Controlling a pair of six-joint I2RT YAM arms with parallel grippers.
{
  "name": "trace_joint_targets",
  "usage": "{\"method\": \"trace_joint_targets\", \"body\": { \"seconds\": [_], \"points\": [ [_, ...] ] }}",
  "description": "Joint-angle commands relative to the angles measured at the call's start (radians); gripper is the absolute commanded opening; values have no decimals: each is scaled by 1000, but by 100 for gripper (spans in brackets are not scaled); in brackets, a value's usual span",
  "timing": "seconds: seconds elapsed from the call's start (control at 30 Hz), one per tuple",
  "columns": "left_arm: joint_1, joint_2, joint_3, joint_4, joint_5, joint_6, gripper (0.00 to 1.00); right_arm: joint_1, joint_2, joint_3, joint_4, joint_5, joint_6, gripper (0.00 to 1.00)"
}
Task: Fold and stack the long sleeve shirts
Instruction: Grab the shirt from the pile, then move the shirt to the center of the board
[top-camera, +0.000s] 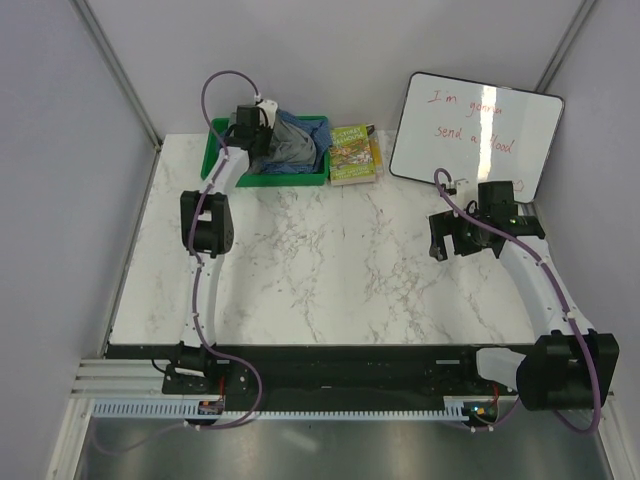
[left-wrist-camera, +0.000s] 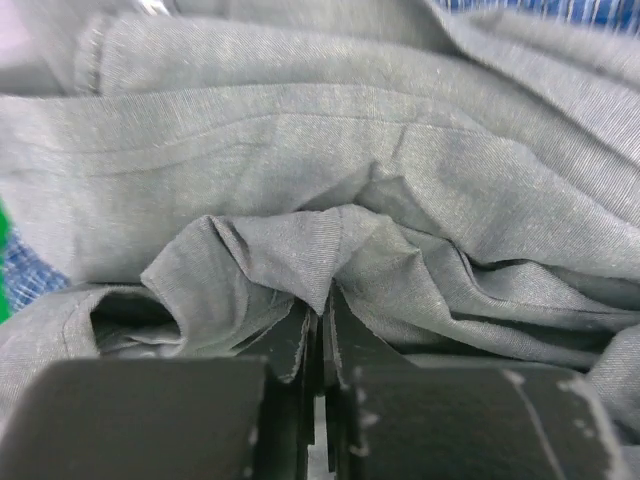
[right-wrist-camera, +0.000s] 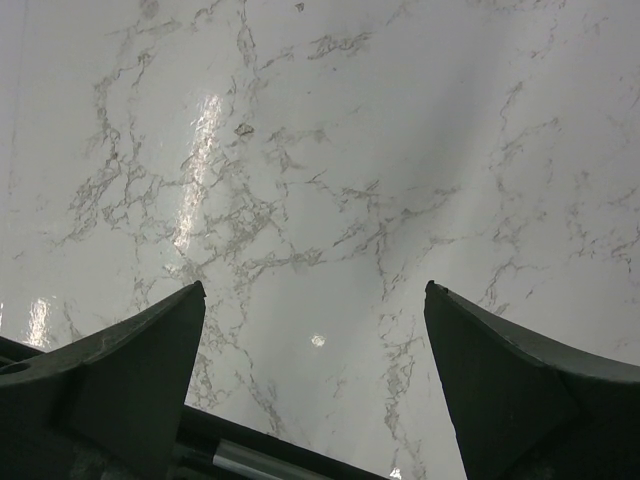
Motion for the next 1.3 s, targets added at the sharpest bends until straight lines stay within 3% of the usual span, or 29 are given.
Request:
{"method": "trace_joint_targets", "body": {
  "seconds": [0.0, 0.3, 0.57, 0.97, 1.07, 1.17, 1.27],
  "points": [
    [20, -88, 67, 95, -5, -2, 2, -4, -21, 28, 8, -24, -6, 98],
    [19, -482, 96, 119, 91, -115, 2, -31, -43, 29, 9, -70, -1, 98],
    [-10, -714, 136, 111, 112, -244, 2, -34, -81, 25, 15, -85, 2, 98],
    [-288, -942, 162, 130, 37, -228, 2, -45, -118, 12, 20, -109, 6, 98],
    [-316, -988, 52, 112, 34, -246, 2, -50, -126, 11, 20, -115, 8, 98],
    [-327, -1073, -154, 107, 49, -322, 2, -54, -129, 11, 18, -119, 9, 98],
    [-331, -1198, -502, 125, 147, -416, 2, -59, -130, 15, 18, -124, 8, 98]
  ]
}}
